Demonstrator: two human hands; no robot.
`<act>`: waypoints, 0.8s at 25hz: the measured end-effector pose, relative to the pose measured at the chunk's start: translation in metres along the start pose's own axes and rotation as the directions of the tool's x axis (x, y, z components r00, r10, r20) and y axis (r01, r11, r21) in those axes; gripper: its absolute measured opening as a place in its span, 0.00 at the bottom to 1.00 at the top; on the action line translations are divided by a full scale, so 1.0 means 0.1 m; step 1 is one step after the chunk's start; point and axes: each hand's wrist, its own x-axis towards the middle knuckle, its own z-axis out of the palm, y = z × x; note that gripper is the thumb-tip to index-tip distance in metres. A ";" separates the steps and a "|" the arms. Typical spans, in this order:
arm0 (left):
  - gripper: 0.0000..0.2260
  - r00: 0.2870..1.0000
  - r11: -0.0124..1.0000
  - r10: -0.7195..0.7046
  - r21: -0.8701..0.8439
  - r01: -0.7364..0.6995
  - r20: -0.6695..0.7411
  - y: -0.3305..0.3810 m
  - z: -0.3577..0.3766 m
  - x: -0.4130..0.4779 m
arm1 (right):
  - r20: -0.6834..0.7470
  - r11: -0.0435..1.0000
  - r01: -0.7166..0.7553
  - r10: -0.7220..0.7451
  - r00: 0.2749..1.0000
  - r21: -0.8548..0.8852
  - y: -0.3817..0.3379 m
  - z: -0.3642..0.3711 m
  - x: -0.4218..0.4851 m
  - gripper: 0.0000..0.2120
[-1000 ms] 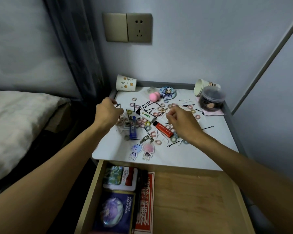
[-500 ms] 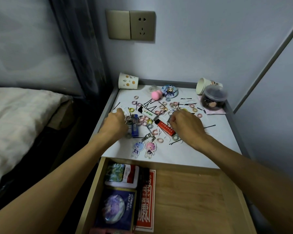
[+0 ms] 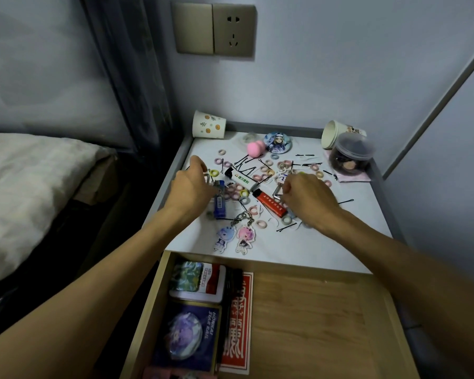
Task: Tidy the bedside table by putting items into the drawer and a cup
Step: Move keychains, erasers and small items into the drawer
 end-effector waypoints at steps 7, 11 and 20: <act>0.08 0.981 0.799 -0.052 -0.582 0.153 0.187 0.32 -0.17 -0.31 | -0.035 0.995 0.063 -0.066 0.997 -0.077 0.00 -0.04 -0.04 0.05; 0.06 0.976 0.694 -0.052 -0.695 0.188 0.212 0.40 -0.24 -0.63 | -0.087 0.910 0.102 -0.072 0.994 0.402 -0.28 -0.30 -0.34 0.04; 0.10 0.972 0.525 -0.031 -0.823 0.215 0.234 0.44 -0.12 -1.08 | -0.159 0.809 0.267 -0.216 0.963 0.524 -0.64 -0.32 -0.97 0.01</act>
